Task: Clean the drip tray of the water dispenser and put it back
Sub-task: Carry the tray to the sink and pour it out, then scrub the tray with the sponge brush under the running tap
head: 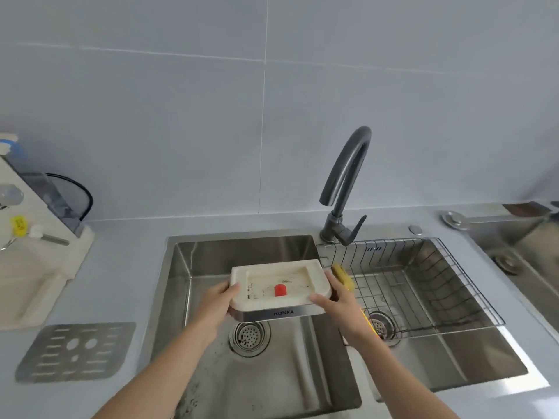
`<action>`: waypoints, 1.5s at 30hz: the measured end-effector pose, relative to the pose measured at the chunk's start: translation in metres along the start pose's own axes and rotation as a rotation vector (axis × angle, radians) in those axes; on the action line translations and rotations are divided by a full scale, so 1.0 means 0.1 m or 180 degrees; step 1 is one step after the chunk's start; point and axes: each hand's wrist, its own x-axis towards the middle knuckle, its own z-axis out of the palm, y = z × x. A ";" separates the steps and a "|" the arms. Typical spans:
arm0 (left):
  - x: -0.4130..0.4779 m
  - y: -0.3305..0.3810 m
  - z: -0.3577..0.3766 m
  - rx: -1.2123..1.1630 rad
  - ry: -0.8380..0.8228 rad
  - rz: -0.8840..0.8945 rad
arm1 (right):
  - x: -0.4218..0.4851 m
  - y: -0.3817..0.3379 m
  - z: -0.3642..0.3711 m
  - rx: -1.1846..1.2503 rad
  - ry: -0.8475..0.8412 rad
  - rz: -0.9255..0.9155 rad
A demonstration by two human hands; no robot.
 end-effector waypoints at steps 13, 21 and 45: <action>-0.28 0.15 0.54 -0.0917 0.0139 0.0093 | 0.29 0.02 -0.49 0.0258 0.0009 0.0621; -0.10 0.13 0.48 -0.1231 0.0359 0.0061 | 0.38 -0.02 -0.32 0.0176 0.0043 0.0462; 0.36 0.42 0.72 -0.1017 0.0410 0.0200 | 1.59 -0.64 -0.94 0.2206 0.0978 0.1791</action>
